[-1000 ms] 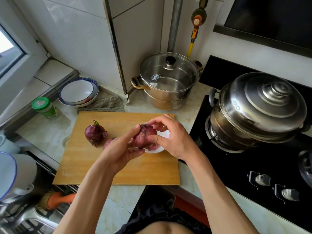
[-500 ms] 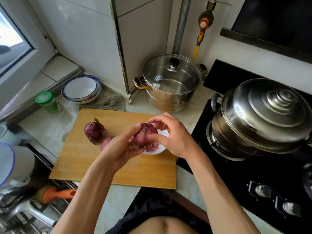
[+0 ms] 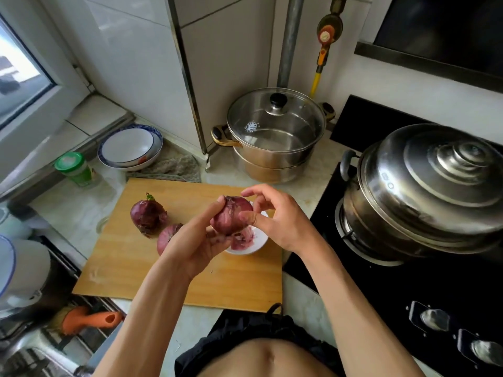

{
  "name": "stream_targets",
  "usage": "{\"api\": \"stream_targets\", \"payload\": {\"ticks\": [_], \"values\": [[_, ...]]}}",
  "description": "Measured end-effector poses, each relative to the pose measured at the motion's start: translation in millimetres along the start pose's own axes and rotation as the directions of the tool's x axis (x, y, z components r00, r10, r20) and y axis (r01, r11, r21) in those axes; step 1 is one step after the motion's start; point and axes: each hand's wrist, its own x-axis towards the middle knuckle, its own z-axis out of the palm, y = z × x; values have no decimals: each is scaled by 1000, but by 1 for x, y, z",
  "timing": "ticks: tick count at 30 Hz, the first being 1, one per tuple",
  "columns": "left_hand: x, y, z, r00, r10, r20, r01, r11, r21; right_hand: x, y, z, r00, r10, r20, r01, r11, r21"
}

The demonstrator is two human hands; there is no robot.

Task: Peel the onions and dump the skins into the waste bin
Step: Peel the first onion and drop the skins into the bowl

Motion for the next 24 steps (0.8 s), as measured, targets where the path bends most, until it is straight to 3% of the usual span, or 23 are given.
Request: {"api": "stream_targets", "payload": {"ticks": [4, 8, 15, 24], "values": [[2, 6, 1, 1000, 15, -11, -15, 1000, -5, 3, 10, 6, 988, -50, -147, 51, 999, 3], [6, 13, -4, 1000, 3, -20, -2, 999, 34, 3, 19, 15, 978, -51, -204, 58, 998, 31], [10, 1, -17, 999, -24, -33, 25, 999, 38, -6, 34, 17, 988, -29, -153, 51, 988, 143], [17, 3, -21, 999, -46, 4, 45, 995, 92, 2, 40, 24, 975, -42, -217, 78, 985, 157]]}}
